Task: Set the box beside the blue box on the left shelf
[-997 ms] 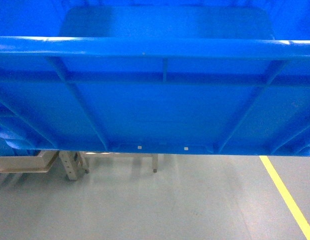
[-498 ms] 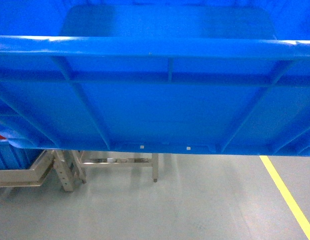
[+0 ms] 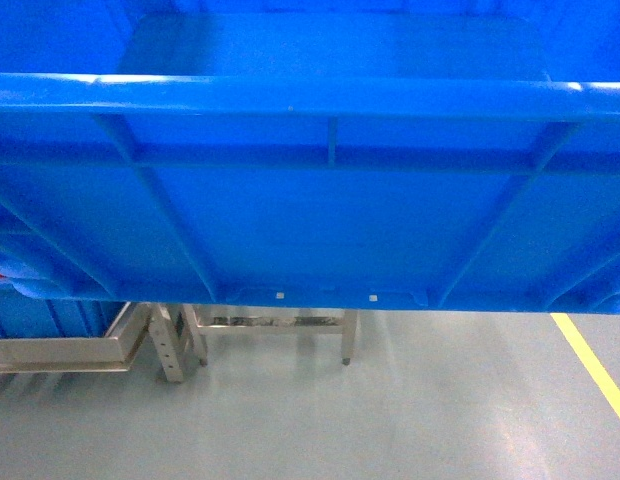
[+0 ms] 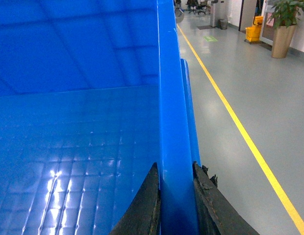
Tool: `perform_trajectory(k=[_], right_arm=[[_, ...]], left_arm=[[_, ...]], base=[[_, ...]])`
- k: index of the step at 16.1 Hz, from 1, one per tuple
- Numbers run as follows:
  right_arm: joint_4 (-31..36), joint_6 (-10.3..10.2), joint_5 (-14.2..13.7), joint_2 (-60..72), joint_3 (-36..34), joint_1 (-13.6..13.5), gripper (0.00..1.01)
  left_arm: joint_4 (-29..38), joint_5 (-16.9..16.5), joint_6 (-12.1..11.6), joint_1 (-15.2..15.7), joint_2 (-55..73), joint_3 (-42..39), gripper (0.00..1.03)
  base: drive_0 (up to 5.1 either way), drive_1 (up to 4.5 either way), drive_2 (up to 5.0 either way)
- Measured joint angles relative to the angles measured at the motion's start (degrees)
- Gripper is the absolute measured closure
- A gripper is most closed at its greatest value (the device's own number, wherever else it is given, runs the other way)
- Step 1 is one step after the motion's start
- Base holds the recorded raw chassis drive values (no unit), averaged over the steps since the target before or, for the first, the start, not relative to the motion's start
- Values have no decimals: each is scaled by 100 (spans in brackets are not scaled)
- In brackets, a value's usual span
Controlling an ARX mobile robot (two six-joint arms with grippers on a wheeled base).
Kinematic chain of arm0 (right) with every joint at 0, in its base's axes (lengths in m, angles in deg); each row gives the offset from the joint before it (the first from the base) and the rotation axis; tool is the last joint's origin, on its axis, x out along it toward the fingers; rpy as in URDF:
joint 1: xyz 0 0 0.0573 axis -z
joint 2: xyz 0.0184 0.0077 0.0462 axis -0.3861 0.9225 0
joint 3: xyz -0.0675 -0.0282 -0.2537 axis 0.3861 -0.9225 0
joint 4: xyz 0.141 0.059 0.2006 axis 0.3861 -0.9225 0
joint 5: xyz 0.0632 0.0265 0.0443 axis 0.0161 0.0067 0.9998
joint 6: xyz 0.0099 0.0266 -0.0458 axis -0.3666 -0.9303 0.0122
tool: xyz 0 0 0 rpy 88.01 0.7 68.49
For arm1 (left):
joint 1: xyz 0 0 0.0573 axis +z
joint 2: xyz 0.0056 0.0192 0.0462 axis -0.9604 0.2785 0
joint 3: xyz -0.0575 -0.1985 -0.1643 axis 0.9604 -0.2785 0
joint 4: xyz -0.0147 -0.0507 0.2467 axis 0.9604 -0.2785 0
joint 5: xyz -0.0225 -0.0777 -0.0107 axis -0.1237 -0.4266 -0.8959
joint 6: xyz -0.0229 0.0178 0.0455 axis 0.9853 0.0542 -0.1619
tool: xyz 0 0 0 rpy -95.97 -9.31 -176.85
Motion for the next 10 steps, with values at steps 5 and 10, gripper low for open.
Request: perform_trajectory(k=[5,10], right_arm=[[-2,0,13,4,0,0,90],[-2,0,2,2,-2,0,90]], left_arm=[[-2,0,0,0,0,0,92],[4,2,0,-2,0,0,92]], base=[[-490,233,270],[-468,104,377]])
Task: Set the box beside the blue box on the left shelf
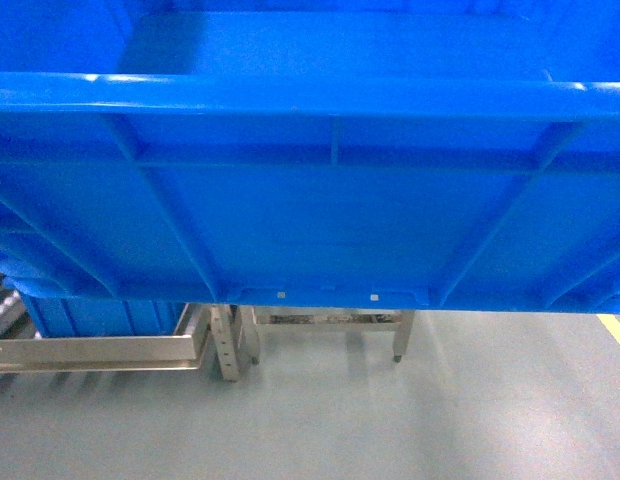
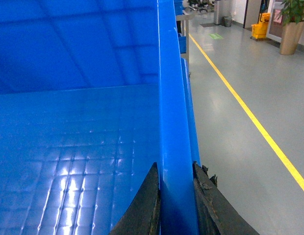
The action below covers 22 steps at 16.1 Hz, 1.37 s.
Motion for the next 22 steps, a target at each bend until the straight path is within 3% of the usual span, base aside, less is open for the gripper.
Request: perform_trajectory(k=[22], right_arm=[[15,0,9,-2,0,0,90]], left_arm=[[-13,2,4,9,0,-2,92]], base=[[-490,138,335]])
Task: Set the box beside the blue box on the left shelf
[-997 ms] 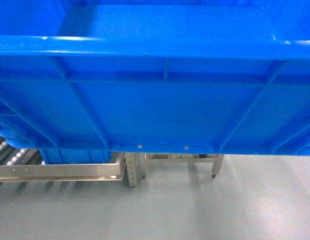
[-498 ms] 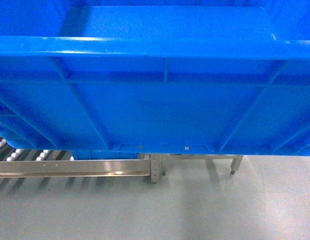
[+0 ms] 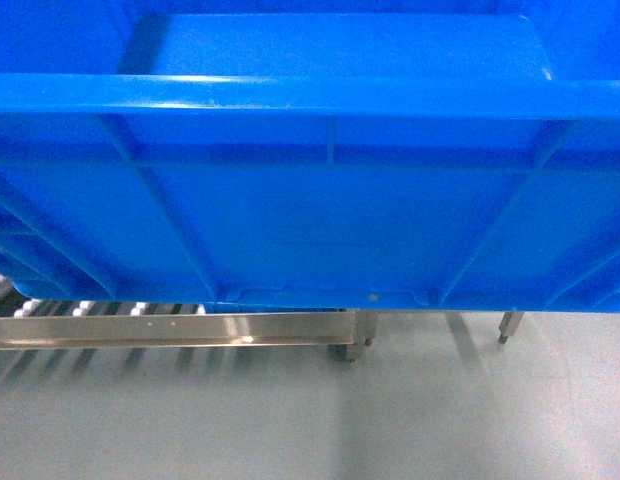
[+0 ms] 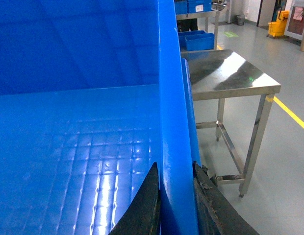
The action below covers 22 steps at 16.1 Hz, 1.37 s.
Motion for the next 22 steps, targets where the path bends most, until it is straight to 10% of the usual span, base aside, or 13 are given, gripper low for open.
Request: perform_trajectory(k=[22], right_arm=[[-15,0,2,0,0,-2,90]], left_arm=[[-4,-9,-4,2,-2,2,92]], base=[[-500,244,244]])
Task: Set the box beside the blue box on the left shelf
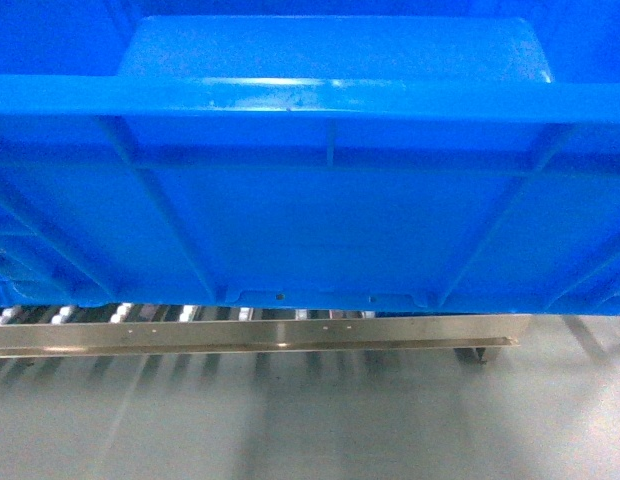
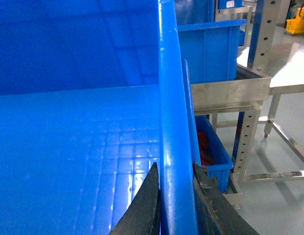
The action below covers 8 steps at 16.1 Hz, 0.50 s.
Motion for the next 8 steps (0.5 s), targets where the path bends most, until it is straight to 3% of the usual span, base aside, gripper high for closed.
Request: perform_trajectory(k=[8], right_arm=[[-4,0,-7,0,0,0,90]], left_arm=[[17,4,2,0,0,0,92]], base=[[-489,270,230]])
